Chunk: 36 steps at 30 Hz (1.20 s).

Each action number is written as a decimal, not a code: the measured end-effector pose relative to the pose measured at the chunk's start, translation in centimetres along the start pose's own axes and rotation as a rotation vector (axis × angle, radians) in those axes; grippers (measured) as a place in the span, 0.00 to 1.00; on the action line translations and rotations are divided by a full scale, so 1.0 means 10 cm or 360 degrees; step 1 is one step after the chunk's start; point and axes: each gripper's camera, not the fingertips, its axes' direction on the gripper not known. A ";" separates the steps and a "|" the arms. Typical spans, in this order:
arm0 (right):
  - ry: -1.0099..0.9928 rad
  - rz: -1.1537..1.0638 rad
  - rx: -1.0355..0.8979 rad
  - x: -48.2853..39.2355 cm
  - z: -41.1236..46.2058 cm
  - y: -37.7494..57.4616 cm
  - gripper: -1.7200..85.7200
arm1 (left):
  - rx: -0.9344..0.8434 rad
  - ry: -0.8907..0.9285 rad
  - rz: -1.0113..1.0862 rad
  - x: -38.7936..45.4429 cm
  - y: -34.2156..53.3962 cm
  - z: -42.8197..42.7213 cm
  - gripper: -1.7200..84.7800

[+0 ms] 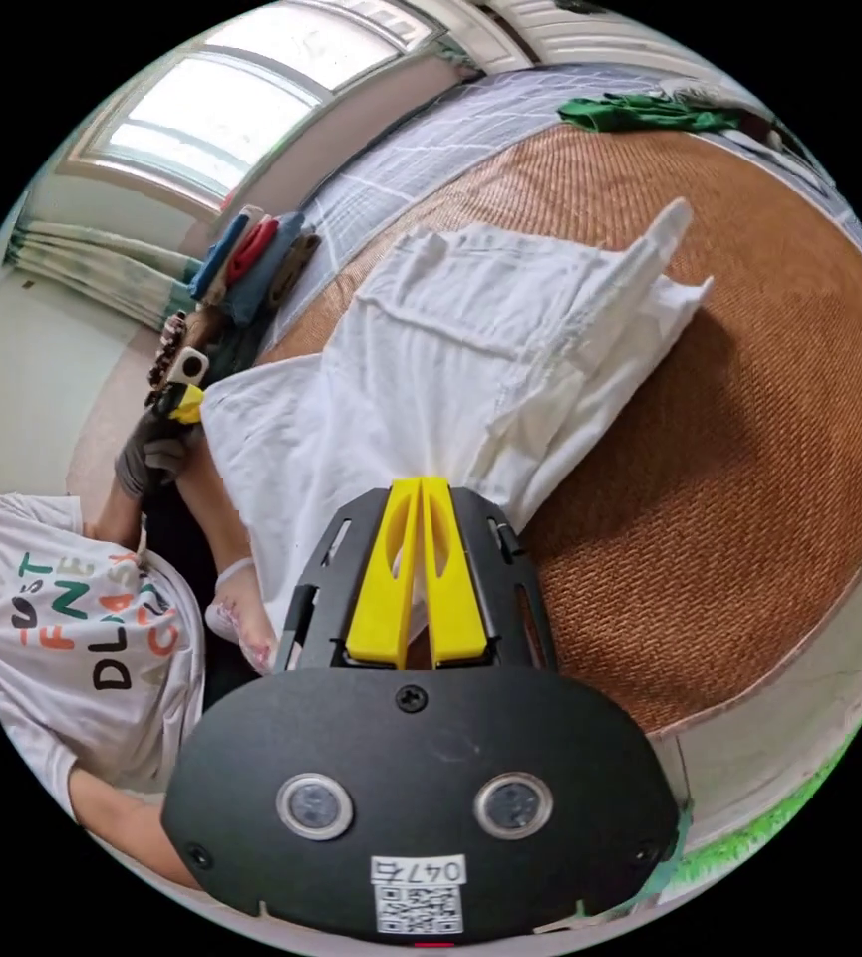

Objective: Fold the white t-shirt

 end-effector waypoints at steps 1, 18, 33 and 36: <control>-0.0005 -0.0007 0.0013 -0.04 -0.08 0.01 0.01 | 0.0005 0.0007 -0.0007 -0.01 0.00 -0.01 0.01; 0.1155 -0.0608 -0.0049 -2.84 0.33 0.70 0.15 | 0.0055 0.0192 0.0005 0.17 -0.21 0.06 0.01; 0.0616 -0.0827 -0.0188 -2.70 -0.88 0.40 0.02 | 0.0315 0.0373 -0.0092 0.22 -0.03 -0.32 0.01; 0.0332 -0.0735 -0.0251 -1.98 -1.15 -0.01 0.02 | 0.0347 0.0340 -0.0112 0.23 -0.22 -0.27 0.01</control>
